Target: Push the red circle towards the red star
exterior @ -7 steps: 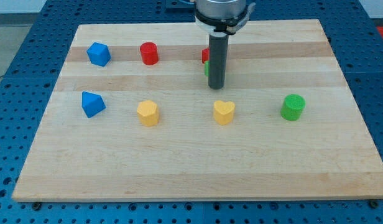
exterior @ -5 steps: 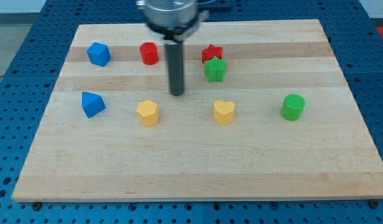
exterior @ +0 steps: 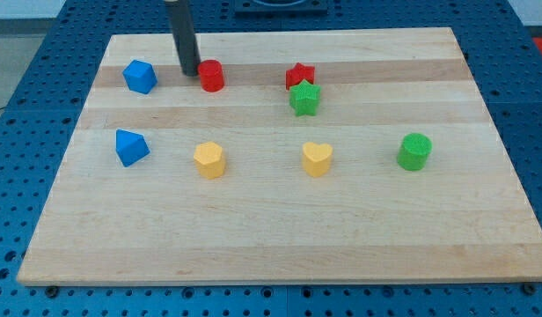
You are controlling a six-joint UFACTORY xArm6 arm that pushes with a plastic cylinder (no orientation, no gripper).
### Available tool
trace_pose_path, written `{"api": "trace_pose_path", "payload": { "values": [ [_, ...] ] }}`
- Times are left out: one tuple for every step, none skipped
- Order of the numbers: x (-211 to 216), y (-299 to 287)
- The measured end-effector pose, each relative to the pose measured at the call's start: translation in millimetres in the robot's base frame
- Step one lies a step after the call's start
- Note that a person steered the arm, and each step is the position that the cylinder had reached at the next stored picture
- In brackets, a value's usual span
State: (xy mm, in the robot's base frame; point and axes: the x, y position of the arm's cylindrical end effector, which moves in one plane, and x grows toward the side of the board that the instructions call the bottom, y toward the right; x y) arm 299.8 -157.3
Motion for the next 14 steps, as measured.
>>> {"api": "trace_pose_path", "payload": {
  "values": [
    [29,-13],
    [19,25],
    [-19,74],
    [-9,66],
    [-4,26],
    [-46,9],
    [-75,19],
    [-74,35],
    [-74,45],
    [-69,49],
    [-60,56],
    [-60,69],
    [-58,91],
    [-50,105]
  ]
}}
